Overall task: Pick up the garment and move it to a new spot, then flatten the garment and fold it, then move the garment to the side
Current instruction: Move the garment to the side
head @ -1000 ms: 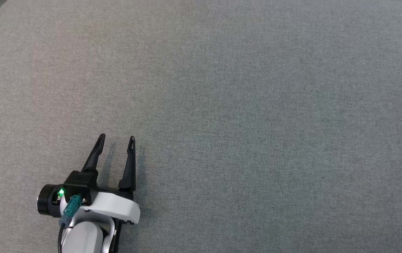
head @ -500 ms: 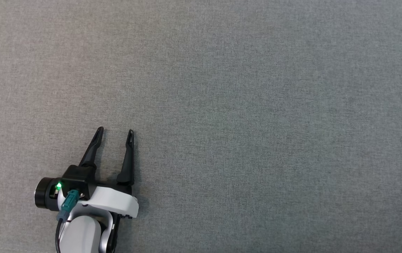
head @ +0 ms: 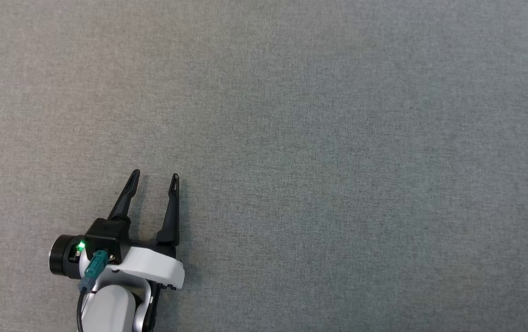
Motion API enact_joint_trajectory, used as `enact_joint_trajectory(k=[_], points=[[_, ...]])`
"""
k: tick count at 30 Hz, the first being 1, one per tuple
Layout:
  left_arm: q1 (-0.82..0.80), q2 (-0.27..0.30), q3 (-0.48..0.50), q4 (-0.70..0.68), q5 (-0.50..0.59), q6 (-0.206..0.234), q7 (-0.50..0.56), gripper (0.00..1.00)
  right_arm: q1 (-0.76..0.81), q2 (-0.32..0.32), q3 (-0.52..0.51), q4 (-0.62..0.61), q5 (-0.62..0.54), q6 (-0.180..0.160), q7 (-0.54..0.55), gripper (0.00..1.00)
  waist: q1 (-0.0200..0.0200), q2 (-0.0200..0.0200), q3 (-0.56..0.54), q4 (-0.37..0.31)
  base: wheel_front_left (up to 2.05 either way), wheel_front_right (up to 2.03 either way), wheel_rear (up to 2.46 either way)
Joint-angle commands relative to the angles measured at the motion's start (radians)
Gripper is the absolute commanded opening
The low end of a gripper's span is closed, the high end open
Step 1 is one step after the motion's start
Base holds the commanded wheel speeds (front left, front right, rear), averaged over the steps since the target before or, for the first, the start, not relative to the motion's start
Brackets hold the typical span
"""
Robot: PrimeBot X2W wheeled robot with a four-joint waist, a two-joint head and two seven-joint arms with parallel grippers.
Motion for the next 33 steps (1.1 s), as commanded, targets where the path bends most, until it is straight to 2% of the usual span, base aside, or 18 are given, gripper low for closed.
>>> enact_joint_trajectory(k=[1,8,13,17,24,33], points=[[0.001,0.004,-0.001,0.001,-0.006,0.005,-0.004,1.0,-0.002,-0.002,0.001,-0.004,-0.005,0.0,0.002,1.0,0.0,0.0,-0.018,0.001,0.0,0.0,0.0],[0.02,0.004,-0.009,0.007,-0.02,0.014,-0.004,1.0,-0.011,0.003,0.007,-0.044,0.004,0.0,-0.011,1.0,0.0,0.0,-0.076,0.005,0.0,0.0,0.0],[0.033,0.004,-0.013,0.005,-0.032,0.023,-0.004,1.0,-0.007,0.039,-0.019,-0.1,0.055,0.0,-0.061,1.0,0.0,0.0,-0.127,0.003,0.0,0.0,0.0],[0.048,0.004,-0.009,0.002,-0.041,0.031,-0.004,1.0,0.019,0.087,-0.045,-0.148,0.109,0.0,-0.11,1.0,0.0,0.0,-0.164,-0.002,0.0,0.0,0.0],[0.072,0.004,0.012,-0.017,-0.048,0.045,-0.004,1.0,0.1,0.192,-0.123,-0.298,0.239,0.0,-0.261,1.0,0.0,0.0,-0.243,-0.012,0.0,0.0,0.0],[0.103,0.004,0.035,-0.075,-0.049,0.064,-0.004,1.0,0.308,0.313,-0.242,-0.458,0.257,0.0,-0.438,1.0,0.0,0.0,-0.314,-0.014,0.0,0.0,0.0]])
